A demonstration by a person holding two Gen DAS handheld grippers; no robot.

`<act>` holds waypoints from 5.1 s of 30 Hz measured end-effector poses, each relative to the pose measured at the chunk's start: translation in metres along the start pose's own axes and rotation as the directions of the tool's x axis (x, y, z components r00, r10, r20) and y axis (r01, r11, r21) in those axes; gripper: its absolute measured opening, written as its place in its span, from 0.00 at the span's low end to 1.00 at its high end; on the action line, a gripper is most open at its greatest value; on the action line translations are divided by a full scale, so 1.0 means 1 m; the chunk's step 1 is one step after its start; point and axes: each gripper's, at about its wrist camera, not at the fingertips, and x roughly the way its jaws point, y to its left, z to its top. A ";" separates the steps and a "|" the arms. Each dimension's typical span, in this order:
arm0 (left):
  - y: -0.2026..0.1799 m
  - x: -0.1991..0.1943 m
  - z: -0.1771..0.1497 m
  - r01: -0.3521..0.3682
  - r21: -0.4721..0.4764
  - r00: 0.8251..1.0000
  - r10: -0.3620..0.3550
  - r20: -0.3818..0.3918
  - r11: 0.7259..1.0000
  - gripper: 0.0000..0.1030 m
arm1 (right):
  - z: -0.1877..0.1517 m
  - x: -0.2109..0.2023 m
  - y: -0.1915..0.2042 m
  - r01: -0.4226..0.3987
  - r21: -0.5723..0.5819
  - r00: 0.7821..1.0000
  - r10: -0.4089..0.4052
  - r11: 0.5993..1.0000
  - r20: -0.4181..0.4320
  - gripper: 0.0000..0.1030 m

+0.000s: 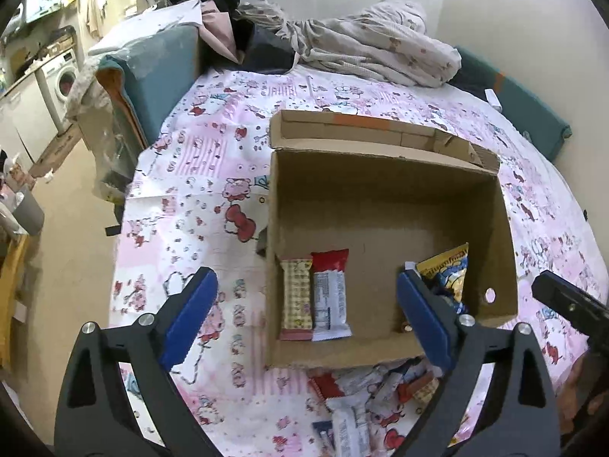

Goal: Organize snacks
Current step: 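Withdraw both open tools from the box back over the snack pile, then grasp a white-and-red bar with the left tool while the right tool grasps a yellow checkered wafer bar, then carry both bars into the cardboard box and open both tools to release them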

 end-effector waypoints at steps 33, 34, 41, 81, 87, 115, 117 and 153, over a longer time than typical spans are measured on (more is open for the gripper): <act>0.014 -0.022 -0.090 -0.017 -0.102 0.978 -0.004 -0.210 0.995 0.90 | -0.079 -0.022 -0.003 0.043 0.147 0.989 -0.021 0.988 -0.150 0.86; 0.014 -0.020 -0.091 -0.021 -0.104 0.976 -0.002 -0.217 0.994 0.90 | -0.077 -0.024 -0.004 0.038 0.150 0.991 -0.018 0.988 -0.132 0.86; 0.010 0.001 -0.106 -0.011 -0.101 0.955 -0.019 -0.295 0.995 0.84 | -0.073 -0.016 -0.016 0.015 0.240 0.991 0.017 0.971 -0.132 0.86; 0.008 0.001 -0.123 -0.016 -0.067 0.919 -0.011 -0.394 0.998 0.26 | -0.112 0.066 0.015 0.212 -0.153 0.860 -0.259 0.965 -0.440 0.65; -0.002 -0.004 -0.120 0.007 -0.034 0.927 -0.019 -0.375 0.999 0.26 | -0.122 0.085 0.034 0.209 -0.322 0.831 -0.341 0.924 -0.439 0.49; 0.013 -0.027 -0.104 -0.068 -0.070 0.971 0.050 -0.235 0.995 0.26 | -0.084 -0.012 0.052 -0.166 -0.107 0.956 0.134 0.980 -0.260 0.27; 0.011 -0.040 -0.098 -0.052 -0.077 0.982 0.037 -0.183 0.996 0.26 | -0.078 -0.024 0.055 -0.195 -0.112 0.964 0.170 0.974 -0.206 0.27; -0.033 0.035 0.012 0.037 0.044 0.995 -0.033 -0.089 0.998 0.26 | 0.023 0.045 -0.011 -0.129 0.112 0.989 0.136 0.985 -0.051 0.27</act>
